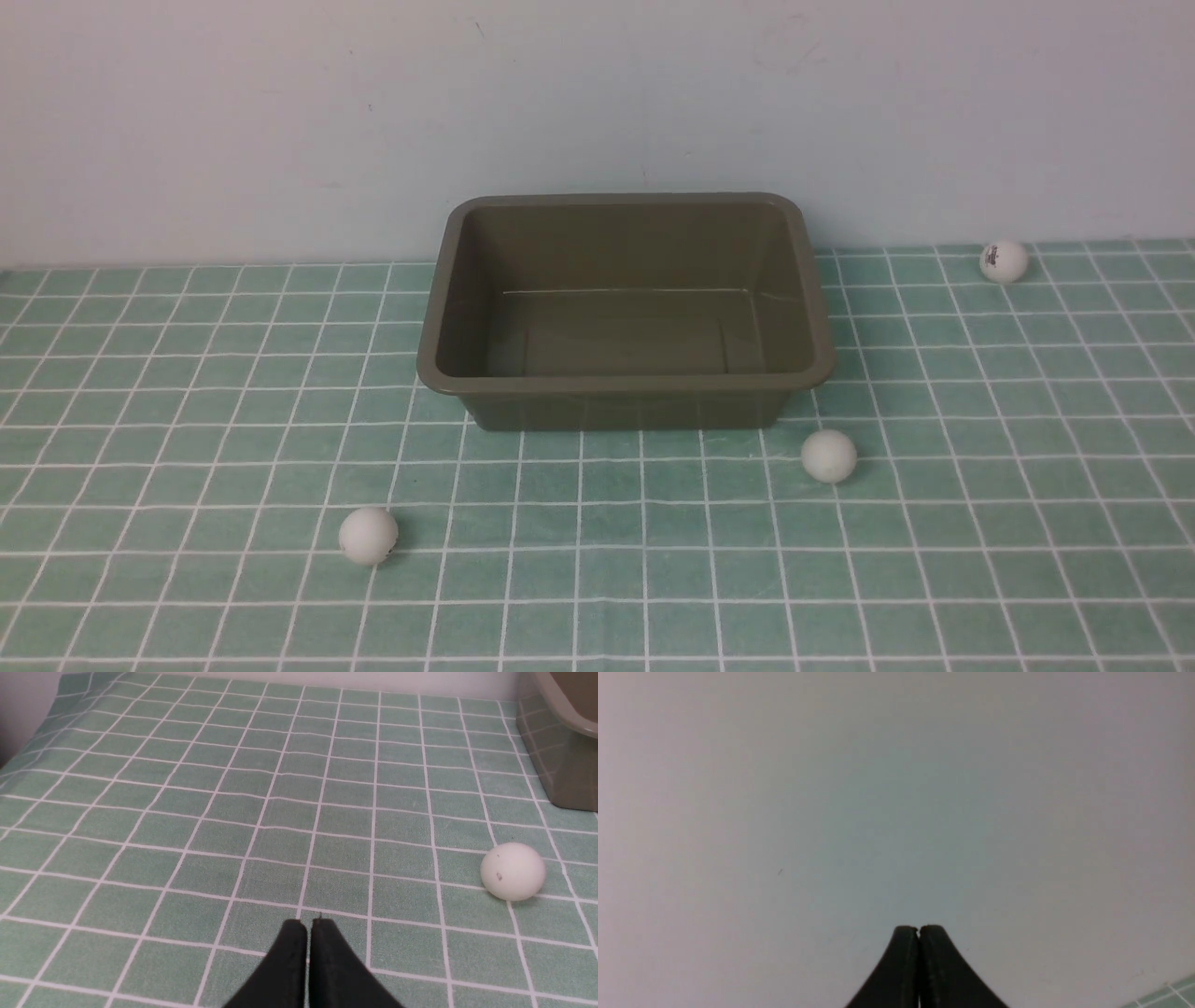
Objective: Put the table tennis balls in the box on the green coffee tablecloth.
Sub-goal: 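Reach for and grasp a ping pong ball on the table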
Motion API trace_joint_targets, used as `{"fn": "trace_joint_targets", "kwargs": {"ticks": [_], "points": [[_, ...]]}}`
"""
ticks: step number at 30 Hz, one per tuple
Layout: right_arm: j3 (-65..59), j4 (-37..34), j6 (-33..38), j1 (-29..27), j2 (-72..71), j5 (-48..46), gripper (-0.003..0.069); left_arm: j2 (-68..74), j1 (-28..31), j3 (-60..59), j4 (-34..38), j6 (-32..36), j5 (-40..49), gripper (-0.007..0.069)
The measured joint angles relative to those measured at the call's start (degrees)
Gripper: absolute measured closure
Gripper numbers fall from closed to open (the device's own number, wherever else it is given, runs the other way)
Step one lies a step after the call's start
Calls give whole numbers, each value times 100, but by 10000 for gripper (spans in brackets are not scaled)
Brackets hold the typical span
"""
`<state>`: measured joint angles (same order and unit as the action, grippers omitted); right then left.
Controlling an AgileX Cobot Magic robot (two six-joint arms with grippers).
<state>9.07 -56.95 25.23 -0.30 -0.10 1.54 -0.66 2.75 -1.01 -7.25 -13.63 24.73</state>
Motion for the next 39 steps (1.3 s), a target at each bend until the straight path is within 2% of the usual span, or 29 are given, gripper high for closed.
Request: {"fn": "trace_joint_targets", "kwargs": {"ticks": [3, 7, 12, 15, 17, 20, 24, 33, 39], "points": [[536, 724, 144, 0, 251, -802, 676, 0, 0, 0, 0, 0, 0, 629], [1350, 1779, 211, 0, 1222, -2452, 676, 0, 0, 0, 0, 0, 0, 629], [1851, 2535, 158, 0, 2531, -3227, 676, 0, 0, 0, 0, 0, 0, 629], [1984, 2915, -30, 0, 3358, -3172, 673, 0, 0, 0, 0, 0, 0, 629], [2002, 3173, -266, 0, 4170, -2747, 672, 0, 0, 0, 0, 0, 0, 629], [2039, 3230, -582, 0, 5234, -1939, 672, 0, 0, 0, 0, 0, 0, 629], [2319, 3255, -725, 0, 6396, -1563, 672, 0, 0, 0, 0, 0, 0, 629], [4259, 3272, -749, 0, 9035, -1504, 671, 0, 0, 0, 0, 0, 0, 629], [5152, 3272, -749, 0, 9988, -1289, 669, 0, 0, 0, 0, 0, -2, 629]]}}
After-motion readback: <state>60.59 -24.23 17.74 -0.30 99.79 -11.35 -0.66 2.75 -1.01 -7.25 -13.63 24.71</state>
